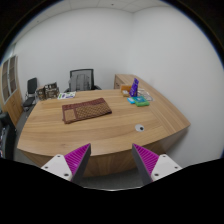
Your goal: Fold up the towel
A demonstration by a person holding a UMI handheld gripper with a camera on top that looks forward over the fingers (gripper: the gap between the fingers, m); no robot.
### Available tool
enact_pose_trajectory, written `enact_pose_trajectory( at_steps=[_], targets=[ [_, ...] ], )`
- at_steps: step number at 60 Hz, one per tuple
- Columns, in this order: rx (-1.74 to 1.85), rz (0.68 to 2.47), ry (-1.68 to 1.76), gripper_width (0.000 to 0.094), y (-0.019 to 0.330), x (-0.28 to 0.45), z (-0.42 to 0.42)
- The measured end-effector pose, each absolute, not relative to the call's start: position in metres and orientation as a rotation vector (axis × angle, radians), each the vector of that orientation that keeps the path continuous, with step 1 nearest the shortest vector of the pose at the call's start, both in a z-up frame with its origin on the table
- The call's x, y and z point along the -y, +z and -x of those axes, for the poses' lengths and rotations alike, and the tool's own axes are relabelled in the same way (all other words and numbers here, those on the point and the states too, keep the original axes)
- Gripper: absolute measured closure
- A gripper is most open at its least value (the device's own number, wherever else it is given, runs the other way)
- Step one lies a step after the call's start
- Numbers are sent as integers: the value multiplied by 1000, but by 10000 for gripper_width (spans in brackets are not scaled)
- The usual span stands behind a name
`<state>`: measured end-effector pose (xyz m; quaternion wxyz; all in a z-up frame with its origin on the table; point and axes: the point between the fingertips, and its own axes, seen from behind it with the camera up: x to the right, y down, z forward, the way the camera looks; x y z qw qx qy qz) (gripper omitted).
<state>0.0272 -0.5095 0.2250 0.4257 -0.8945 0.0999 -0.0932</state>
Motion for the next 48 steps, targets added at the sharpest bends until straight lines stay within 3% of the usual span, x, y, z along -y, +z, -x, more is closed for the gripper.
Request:
enact_pose_trajectory(
  at_steps=[12,24,36,48],
  targets=[
    [-80,2289,-107,77,182,438,76],
    [37,2234,0,76,151,303,166],
    [152,2207,-30,77,90,171,204],
    [201,2276,-47,92,25,94,214]
  ],
)
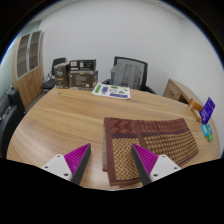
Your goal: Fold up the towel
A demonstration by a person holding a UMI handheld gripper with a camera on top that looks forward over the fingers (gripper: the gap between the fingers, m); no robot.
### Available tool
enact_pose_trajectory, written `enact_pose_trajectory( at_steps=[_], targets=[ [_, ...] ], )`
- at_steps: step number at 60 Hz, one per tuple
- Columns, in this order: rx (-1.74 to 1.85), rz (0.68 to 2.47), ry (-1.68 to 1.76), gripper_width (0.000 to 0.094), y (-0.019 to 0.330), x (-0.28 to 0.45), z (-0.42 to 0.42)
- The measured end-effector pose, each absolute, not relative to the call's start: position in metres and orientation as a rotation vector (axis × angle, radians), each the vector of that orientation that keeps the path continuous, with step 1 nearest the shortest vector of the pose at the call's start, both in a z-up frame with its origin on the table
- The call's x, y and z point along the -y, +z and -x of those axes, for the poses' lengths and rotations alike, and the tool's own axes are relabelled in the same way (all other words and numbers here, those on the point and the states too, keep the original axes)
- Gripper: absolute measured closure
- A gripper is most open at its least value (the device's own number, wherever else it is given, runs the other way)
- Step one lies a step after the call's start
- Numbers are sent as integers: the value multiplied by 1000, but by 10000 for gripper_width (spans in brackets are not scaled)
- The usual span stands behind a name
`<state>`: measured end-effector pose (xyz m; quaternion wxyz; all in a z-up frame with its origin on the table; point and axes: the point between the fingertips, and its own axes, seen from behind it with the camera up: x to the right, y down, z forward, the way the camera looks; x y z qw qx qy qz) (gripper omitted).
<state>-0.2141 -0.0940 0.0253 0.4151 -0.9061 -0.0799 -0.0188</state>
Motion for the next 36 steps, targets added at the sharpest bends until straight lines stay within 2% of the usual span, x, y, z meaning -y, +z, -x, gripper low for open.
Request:
enact_pose_trajectory(
  at_steps=[5,8,10,16,21,22,32,36],
  targets=[
    [231,2301,-77,148,6,78,210],
    [260,2319,-81,213,-6,74,209],
    [258,2301,-55,272,-3,70,212],
    [297,2305,-68,520,-7,65,212],
    [335,2303,-127,817,-6,64,201],
    [345,2296,-150,851,-5,63,198],
    [391,2312,-86,876,-4,66,207],
    [341,2322,27,879,13,69,217]
  ],
)
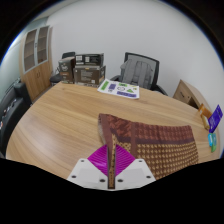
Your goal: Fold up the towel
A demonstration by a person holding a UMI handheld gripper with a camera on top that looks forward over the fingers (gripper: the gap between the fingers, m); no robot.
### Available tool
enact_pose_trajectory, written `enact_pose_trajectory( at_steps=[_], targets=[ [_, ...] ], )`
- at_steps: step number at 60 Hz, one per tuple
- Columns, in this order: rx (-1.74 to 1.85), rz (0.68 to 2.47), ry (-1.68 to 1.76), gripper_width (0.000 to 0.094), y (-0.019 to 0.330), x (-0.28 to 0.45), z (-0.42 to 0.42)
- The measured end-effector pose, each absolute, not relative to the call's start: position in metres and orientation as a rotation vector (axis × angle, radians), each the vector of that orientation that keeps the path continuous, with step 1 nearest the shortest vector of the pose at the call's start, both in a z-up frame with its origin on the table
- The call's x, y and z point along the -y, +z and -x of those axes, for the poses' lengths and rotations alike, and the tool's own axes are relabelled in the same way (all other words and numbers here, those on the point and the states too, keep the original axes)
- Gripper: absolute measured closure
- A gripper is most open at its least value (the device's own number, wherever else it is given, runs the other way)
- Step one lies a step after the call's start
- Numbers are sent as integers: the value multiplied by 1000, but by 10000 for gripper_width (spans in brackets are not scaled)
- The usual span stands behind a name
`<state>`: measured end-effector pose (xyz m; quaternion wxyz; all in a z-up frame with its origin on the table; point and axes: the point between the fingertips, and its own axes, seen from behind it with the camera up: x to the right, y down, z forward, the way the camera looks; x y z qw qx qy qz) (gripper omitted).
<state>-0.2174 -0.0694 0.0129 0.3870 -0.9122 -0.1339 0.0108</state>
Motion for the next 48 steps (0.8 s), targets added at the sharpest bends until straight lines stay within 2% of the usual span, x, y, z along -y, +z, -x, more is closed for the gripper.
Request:
enact_pose_trajectory(
  at_steps=[4,14,18,23,34,37,39,43,48],
  targets=[
    [298,2297,149,879,41,72,232],
    [165,2181,511,880,137,75,262],
    [129,2143,544,880,151,66,244],
    [82,2152,505,880,140,56,206],
    [-25,2270,335,854,70,44,110],
    [-29,2296,295,787,56,43,95],
    [-26,2302,271,705,46,43,85],
    [-30,2306,171,447,42,43,59],
    [-14,2283,75,147,53,46,41]
  ],
)
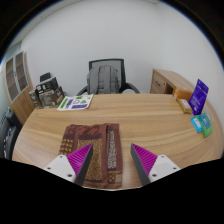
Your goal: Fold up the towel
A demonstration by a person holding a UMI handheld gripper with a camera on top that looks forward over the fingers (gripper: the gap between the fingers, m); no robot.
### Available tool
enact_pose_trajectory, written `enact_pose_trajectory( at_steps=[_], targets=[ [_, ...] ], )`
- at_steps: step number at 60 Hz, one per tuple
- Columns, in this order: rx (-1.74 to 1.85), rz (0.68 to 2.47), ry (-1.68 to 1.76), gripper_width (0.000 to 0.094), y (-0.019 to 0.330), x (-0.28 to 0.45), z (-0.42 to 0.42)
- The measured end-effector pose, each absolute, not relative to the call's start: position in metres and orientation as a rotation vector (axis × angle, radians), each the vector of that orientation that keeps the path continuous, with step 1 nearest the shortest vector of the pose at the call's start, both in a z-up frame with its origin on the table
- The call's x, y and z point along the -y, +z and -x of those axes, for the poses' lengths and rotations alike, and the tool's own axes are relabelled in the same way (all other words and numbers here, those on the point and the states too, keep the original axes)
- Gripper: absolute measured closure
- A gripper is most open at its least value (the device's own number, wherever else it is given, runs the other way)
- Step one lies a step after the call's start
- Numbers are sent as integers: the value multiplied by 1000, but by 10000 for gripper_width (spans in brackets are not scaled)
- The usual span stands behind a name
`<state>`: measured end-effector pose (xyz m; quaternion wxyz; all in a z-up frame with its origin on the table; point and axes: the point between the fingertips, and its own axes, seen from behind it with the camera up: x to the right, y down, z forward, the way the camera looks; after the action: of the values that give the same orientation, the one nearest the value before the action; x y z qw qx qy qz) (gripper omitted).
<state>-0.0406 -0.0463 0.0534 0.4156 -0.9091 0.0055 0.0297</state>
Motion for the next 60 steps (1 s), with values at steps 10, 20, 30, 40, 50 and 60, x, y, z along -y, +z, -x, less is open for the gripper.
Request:
enact_pose_trajectory(
  at_steps=[10,20,30,40,50,60],
  targets=[
    [77,2242,2,81,96,78,37],
    [128,2229,-2,83,142,138,63],
    [123,2202,-28,78,183,209,89],
    [71,2173,-68,78,215,286,108],
    [50,2159,-114,77,239,353,126],
    [38,2140,-140,78,258,391,135]
  ],
)
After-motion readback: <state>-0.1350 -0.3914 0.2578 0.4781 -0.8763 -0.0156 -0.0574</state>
